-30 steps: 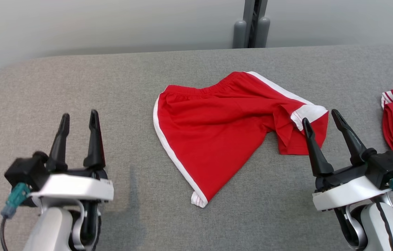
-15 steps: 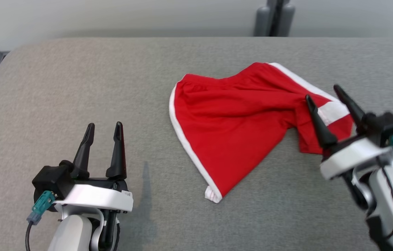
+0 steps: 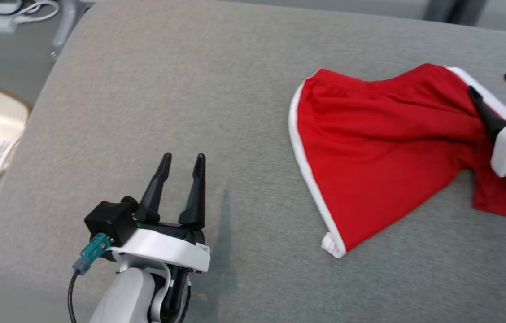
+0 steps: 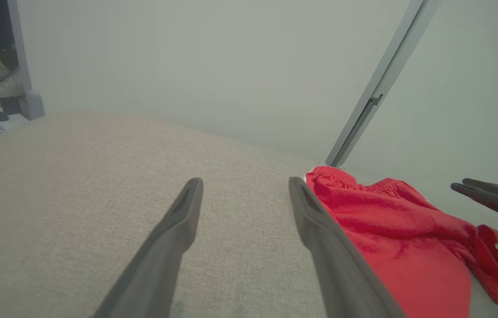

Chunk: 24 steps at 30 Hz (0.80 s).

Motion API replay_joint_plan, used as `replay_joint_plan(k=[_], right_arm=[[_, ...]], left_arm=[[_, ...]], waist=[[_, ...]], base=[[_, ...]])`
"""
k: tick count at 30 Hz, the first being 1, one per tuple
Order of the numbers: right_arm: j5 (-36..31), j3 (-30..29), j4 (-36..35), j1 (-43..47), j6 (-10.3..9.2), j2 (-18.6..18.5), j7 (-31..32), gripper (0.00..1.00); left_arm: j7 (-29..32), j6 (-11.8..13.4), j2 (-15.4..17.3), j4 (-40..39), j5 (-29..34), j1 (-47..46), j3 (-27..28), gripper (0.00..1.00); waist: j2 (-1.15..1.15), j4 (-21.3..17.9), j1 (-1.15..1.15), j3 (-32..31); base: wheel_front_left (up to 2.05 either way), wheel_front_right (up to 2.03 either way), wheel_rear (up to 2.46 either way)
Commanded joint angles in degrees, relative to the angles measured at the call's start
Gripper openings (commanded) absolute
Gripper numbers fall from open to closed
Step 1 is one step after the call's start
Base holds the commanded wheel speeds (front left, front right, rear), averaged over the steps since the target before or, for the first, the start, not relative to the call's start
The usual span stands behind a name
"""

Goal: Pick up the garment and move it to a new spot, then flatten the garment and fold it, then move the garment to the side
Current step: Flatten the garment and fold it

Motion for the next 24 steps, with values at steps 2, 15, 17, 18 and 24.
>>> replay_joint_plan(k=[2,15,17,18,24], right_arm=[[1.56,2.43,1.76,-2.72,-0.02,-2.46,1.79,1.0],[14.7,14.19,7.35,-13.6,-0.02,-10.92,11.93,1.0],[16.3,15.9,7.4,-14.39,-0.02,-11.84,13.54,0.98],[16.06,17.01,6.93,-15.09,-0.02,-12.5,13.28,0.03],[16.34,22.18,4.92,-18.54,-0.02,-13.96,8.75,0.0]], left_arm=[[-0.24,0.62,0.22,-0.31,-0.92,-1.03,-1.1,1.0],[-0.24,2.43,0.2,-2.41,-4.53,-2.67,-6.56,1.0],[-0.24,2.64,0.22,-2.46,-4.92,-2.79,-6.98,1.0],[-0.24,2.69,0.21,-2.48,-5.03,-2.83,-7.14,1.0],[-0.24,2.78,0.22,-2.0,-5.29,-3.15,-7.36,1.0]], waist=[[0.0,3.91,0.0,2.73],[0.0,10.06,0.0,7.96],[0.0,10.49,0.0,8.36],[0.0,10.64,0.0,8.53],[0.0,11.2,0.0,8.49]], base=[[0.0,0.0,0.0],[0.0,0.0,0.0],[0.0,0.0,0.0],[0.0,0.0,0.0],[0.0,0.0,0.0]])
